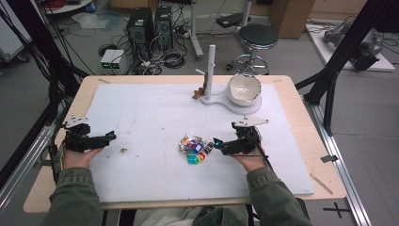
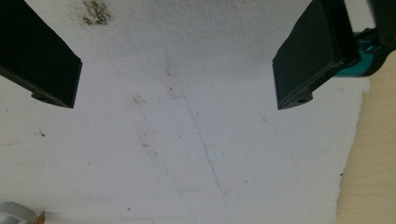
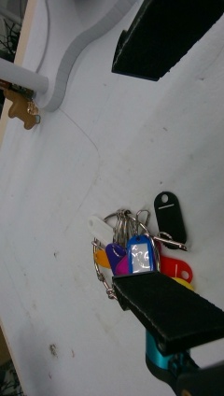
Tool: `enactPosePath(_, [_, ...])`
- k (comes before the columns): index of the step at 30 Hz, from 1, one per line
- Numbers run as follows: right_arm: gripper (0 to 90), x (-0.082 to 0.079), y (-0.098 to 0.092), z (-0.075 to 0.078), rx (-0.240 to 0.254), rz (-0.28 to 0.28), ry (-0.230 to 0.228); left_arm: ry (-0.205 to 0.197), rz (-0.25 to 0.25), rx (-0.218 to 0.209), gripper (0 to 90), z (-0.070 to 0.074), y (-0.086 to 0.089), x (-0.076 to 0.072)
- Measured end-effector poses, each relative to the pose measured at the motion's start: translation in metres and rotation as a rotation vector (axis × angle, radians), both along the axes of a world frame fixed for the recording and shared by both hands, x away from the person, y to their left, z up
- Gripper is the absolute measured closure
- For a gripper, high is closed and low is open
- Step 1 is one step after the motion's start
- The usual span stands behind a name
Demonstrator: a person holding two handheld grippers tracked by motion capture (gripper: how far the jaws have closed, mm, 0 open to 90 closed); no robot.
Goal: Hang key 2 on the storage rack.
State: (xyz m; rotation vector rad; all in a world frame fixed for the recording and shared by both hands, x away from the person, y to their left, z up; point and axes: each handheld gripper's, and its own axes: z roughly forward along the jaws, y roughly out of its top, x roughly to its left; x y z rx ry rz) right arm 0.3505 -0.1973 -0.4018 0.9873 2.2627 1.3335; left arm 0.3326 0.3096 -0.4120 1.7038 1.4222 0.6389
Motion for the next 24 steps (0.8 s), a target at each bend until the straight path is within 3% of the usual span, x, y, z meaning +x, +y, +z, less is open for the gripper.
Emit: enactPosePath(24, [0.6, 0.000, 0.040, -0.013, -0.064, 0.080, 0.061, 0.016, -0.012, 0.009, 1.9, -0.001, -0.001, 0.001])
